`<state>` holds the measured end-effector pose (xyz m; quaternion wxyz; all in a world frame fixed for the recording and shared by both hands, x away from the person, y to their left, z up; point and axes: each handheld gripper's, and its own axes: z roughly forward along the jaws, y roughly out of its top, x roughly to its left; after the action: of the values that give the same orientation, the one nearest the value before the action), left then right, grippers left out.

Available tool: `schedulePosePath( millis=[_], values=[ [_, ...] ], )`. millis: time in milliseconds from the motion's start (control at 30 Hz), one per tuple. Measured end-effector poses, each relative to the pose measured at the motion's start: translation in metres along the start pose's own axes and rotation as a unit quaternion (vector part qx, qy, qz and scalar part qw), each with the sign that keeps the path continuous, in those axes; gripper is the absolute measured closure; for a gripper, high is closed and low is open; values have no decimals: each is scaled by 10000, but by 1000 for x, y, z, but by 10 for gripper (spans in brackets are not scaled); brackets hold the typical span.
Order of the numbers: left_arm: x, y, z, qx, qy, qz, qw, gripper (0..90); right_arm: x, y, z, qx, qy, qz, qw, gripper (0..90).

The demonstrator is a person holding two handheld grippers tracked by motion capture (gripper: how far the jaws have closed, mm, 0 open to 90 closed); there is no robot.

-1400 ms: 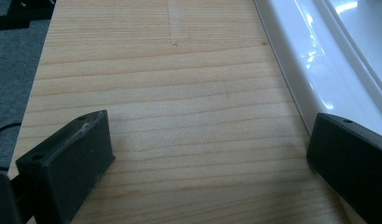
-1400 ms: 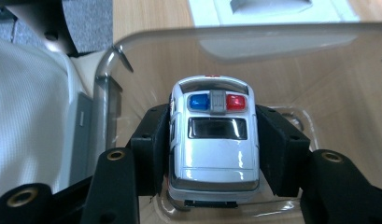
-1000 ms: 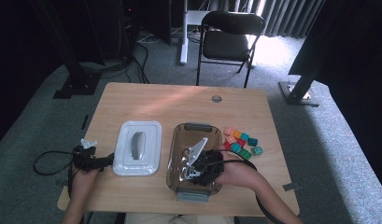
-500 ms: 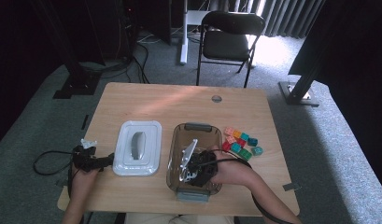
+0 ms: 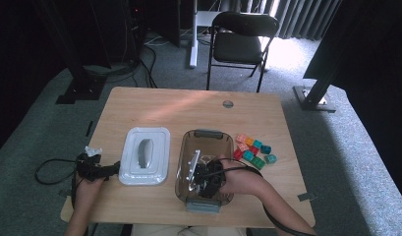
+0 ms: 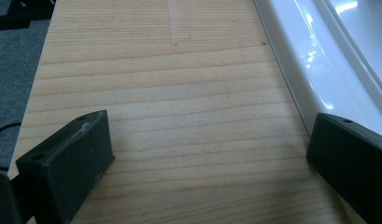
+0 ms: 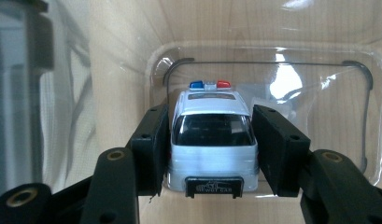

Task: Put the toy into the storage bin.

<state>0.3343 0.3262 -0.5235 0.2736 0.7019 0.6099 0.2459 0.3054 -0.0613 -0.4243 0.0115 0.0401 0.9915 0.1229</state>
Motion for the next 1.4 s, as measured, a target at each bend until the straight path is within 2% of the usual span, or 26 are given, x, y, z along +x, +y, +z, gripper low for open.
schedulePosePath(
  millis=[100,233,300,400,500,700,767,1133,1300,1400],
  values=[
    [0,0,0,-1,-1,-3,10000,8,-1,4,3,85,30,-29,10000,480],
    [0,0,0,1,1,-3,10000,8,-1,6,10,348,-1,-43,9994,479],
    [0,0,0,0,1,-1,10000,8,-2,7,13,406,45,-13,9992,478],
    [0,0,0,2,1,-5,10000,8,-1,7,16,499,-6,-32,9988,472],
    [0,0,0,1,11,-15,10000,8,-1,6,18,553,100,1,9984,451],
    [0,0,0,-2,12,-18,10000,8,-1,5,13,450,77,78,9989,421],
    [0,0,0,0,12,-16,10000,8,-2,4,10,317,46,126,9994,408],
    [0,0,0,0,13,-17,10000,8,-2,-1,-2,53,-85,240,9997,399],
    [0,0,0,-1,10,-16,10000,8,-7,-7,-12,-258,-80,554,9981,382],
    [0,0,0,-2,9,-13,10000,8,-8,-12,-19,-506,-147,691,9962,326]
  ],
)
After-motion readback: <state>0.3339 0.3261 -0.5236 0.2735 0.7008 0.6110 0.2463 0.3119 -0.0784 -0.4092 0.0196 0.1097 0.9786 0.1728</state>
